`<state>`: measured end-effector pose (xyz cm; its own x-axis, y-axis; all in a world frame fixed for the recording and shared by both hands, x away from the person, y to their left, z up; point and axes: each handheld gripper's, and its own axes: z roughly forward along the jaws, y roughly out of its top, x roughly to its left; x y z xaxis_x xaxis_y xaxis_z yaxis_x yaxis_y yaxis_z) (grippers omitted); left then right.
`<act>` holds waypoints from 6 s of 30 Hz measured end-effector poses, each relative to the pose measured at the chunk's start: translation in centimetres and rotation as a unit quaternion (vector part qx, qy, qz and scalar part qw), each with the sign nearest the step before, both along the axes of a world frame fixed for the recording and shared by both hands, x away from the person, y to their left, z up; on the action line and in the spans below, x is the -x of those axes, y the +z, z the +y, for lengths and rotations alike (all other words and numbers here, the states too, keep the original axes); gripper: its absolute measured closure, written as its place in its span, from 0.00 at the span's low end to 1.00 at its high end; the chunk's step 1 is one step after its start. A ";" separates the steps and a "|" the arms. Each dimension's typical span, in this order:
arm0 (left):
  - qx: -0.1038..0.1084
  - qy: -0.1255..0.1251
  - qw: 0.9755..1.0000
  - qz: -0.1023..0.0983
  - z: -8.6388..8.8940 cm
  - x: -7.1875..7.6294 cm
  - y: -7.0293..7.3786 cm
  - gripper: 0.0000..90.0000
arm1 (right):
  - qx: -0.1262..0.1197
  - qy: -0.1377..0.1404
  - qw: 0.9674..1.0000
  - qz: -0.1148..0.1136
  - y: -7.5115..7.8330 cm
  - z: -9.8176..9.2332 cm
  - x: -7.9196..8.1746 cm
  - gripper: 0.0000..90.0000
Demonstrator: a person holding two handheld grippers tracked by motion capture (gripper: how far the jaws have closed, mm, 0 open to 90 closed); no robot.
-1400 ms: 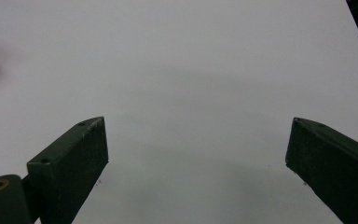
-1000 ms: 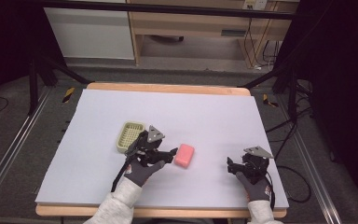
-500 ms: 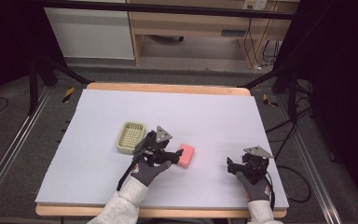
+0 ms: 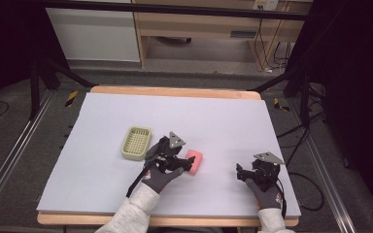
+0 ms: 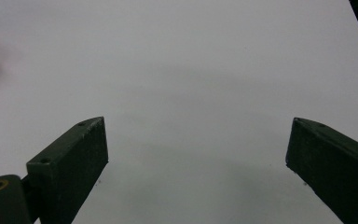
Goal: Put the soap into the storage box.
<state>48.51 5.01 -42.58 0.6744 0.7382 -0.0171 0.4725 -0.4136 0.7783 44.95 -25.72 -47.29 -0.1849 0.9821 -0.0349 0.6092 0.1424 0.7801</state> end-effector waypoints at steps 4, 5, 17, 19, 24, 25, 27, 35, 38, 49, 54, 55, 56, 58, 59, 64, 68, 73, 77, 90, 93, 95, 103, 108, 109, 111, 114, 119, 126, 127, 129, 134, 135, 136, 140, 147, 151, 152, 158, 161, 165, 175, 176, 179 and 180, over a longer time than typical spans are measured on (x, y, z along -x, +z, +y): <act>-0.004 -0.001 1.000 0.004 -0.5 -0.1 -0.3 0.27 | 0.002 0.001 1.000 -0.001 0.0 0.0 0.0 0.07; -0.004 -0.002 1.000 0.005 -0.7 -0.1 -0.3 0.27 | 0.002 0.001 1.000 -0.001 0.0 0.0 0.0 0.07; -0.011 0.000 1.000 0.012 -1.6 -0.5 -1.0 0.28 | 0.000 0.002 1.000 0.000 0.0 0.0 0.0 0.07; -0.012 -0.001 1.000 0.012 -1.7 -0.6 -1.1 0.28 | 0.000 0.001 1.000 -0.001 0.0 0.0 0.0 0.07; -0.014 -0.003 1.000 0.015 -2.2 -0.6 -1.3 0.28 | 0.000 -0.001 1.000 0.001 0.0 0.0 0.0 0.07; -0.016 -0.003 1.000 0.015 -2.3 -0.6 -1.4 0.28 | 0.000 -0.001 1.000 0.001 0.0 0.0 0.0 0.07; -0.018 -0.005 1.000 0.017 -2.6 -0.7 -1.5 0.28 | -0.001 -0.001 1.000 0.001 0.0 0.0 0.0 0.07; -0.024 -0.005 0.999 0.023 -3.1 -0.9 -2.0 0.28 | -0.001 -0.001 1.000 0.001 0.0 -0.1 0.0 0.07; -0.028 -0.007 0.999 0.026 -3.3 -1.0 -2.3 0.28 | 0.000 -0.001 1.000 0.001 0.0 -0.1 0.0 0.07; -0.037 -0.006 0.999 0.035 -3.8 -1.2 -3.2 0.27 | -0.001 -0.001 1.000 0.001 0.0 -0.1 0.0 0.07; -0.040 -0.003 0.998 0.040 -3.8 -1.3 -3.5 0.27 | -0.001 -0.001 1.000 0.002 0.0 -0.1 0.0 0.07; -0.041 -0.004 0.998 0.041 -3.8 -1.4 -3.6 0.28 | -0.001 -0.002 1.000 0.002 0.0 -0.1 0.0 0.07; -0.040 -0.003 0.998 0.044 -3.8 -1.4 -3.7 0.28 | -0.001 -0.002 1.000 0.002 0.0 -0.1 0.0 0.07; -0.044 -0.002 0.998 0.046 -3.9 -1.4 -4.0 0.28 | -0.003 -0.002 1.000 0.003 0.0 0.0 0.0 0.07; -0.047 -0.001 0.998 0.046 -3.9 -1.4 -4.0 0.28 | -0.003 -0.001 1.000 0.003 -0.1 0.0 0.0 0.07; -0.045 0.003 0.998 0.051 -3.9 -1.6 -4.3 0.28 | -0.003 -0.001 1.000 0.003 -0.1 0.0 0.0 0.07; -0.047 0.003 0.997 0.054 -4.0 -1.6 -4.4 0.28 | -0.003 -0.001 1.000 0.004 -0.1 0.0 -0.1 0.07; -0.046 0.004 0.997 0.057 -4.0 -1.6 -4.6 0.29 | -0.001 0.000 1.000 0.004 -0.1 0.0 -0.1 0.07; -0.049 0.004 0.997 0.062 -4.0 -1.7 -4.8 0.30 | -0.001 0.000 1.000 0.004 -0.1 0.0 -0.1 0.07; -0.061 0.014 0.996 0.059 -4.1 -1.5 -4.8 0.39 | 0.000 0.001 1.000 0.005 -0.1 0.0 -0.1 0.07; -0.061 0.017 0.996 0.059 -4.1 -1.4 -4.8 0.41 | 0.000 0.001 1.000 0.005 -0.1 0.0 -0.1 0.07; -0.061 0.018 0.996 0.059 -4.1 -1.4 -4.8 0.41 | 0.000 0.001 1.000 0.005 -0.1 0.0 -0.1 0.07; -0.059 0.019 0.996 0.060 -4.1 -1.4 -4.8 0.41 | 0.000 0.001 1.000 0.006 -0.1 0.0 -0.1 0.07; -0.059 0.018 0.996 0.062 -4.0 -1.5 -4.7 0.41 | 0.000 0.002 1.000 0.005 -0.1 0.0 -0.1 0.07; -0.059 0.017 0.996 0.063 -4.0 -1.5 -4.7 0.41 | 0.000 0.001 1.000 0.005 -0.1 0.0 -0.1 0.07; -0.058 0.015 0.996 0.064 -3.9 -1.4 -4.6 0.41 | 0.000 0.001 1.000 0.005 -0.1 0.0 -0.1 0.07; -0.056 0.013 0.996 0.062 -3.8 -1.3 -4.5 0.41 | 0.000 0.001 1.000 0.005 -0.1 0.0 -0.1 0.07; -0.051 0.009 0.997 0.060 -3.5 -1.1 -4.0 0.41 | 0.000 0.001 1.000 0.005 -0.1 0.0 -0.1 0.07; -0.048 0.007 0.997 0.052 -2.8 -0.8 -3.2 0.41 | 0.000 0.001 1.000 0.005 -0.1 0.0 -0.1 0.07; -0.045 0.006 0.998 0.053 -2.7 -0.8 -3.0 0.41 | 0.001 0.001 1.000 0.005 -0.1 0.0 -0.1 0.07; -0.041 0.004 0.998 0.052 -2.4 -0.8 -2.8 0.41 | 0.001 0.001 1.000 0.005 -0.1 0.0 -0.1 0.07; -0.036 0.004 0.998 0.048 -2.1 -0.6 -2.3 0.41 | 0.000 0.000 1.000 0.005 -0.1 0.0 -0.1 0.07; -0.036 0.002 0.998 0.047 -2.0 -0.5 -2.2 0.41 | 0.000 0.000 1.000 0.005 -0.1 0.0 -0.1 0.07; -0.036 0.002 0.998 0.048 -1.9 -0.5 -2.1 0.41 | 0.000 0.000 1.000 0.004 -0.1 0.0 -0.1 0.07; -0.032 0.002 0.998 0.047 -1.5 -0.5 -1.8 0.41 | 0.000 0.000 1.000 0.004 -0.1 0.0 -0.1 0.07; -0.032 0.001 0.998 0.045 -0.9 -0.3 -1.2 0.41 | 0.001 0.000 1.000 0.005 -0.1 0.0 -0.1 0.07; -0.029 0.000 0.999 0.039 -0.3 -0.2 -0.7 0.41 | 0.001 0.000 1.000 0.005 -0.1 0.0 -0.1 0.07; -0.027 0.001 0.999 0.038 -0.2 -0.1 -0.6 0.41 | 0.001 -0.001 1.000 0.005 -0.1 0.0 -0.1 0.07; -0.030 0.002 0.999 0.033 0.6 0.0 -0.1 0.41 | 0.001 -0.001 1.000 0.004 -0.1 0.0 -0.1 0.07; -0.033 0.000 0.999 0.032 1.0 0.2 0.1 0.41 | 0.001 -0.001 1.000 0.004 -0.1 0.0 -0.1 0.07; -0.031 0.000 0.999 0.028 1.7 0.4 0.5 0.41 | 0.001 -0.001 1.000 0.005 -0.1 0.0 -0.1 0.07; -0.028 0.001 0.999 0.028 2.9 0.6 1.2 0.41 | 0.001 -0.001 1.000 0.005 -0.1 0.0 -0.1 0.07; -0.027 -0.001 0.999 0.029 3.1 0.6 1.2 0.41 | 0.001 -0.001 1.000 0.005 -0.1 0.0 -0.1 0.07; -0.027 0.001 0.999 0.029 3.5 0.7 1.3 0.41 | 0.001 -0.001 1.000 0.005 -0.1 0.0 -0.1 0.07; -0.024 0.004 0.999 0.029 3.6 0.7 1.3 0.41 | 0.001 -0.001 1.000 0.005 -0.1 0.0 -0.1 0.07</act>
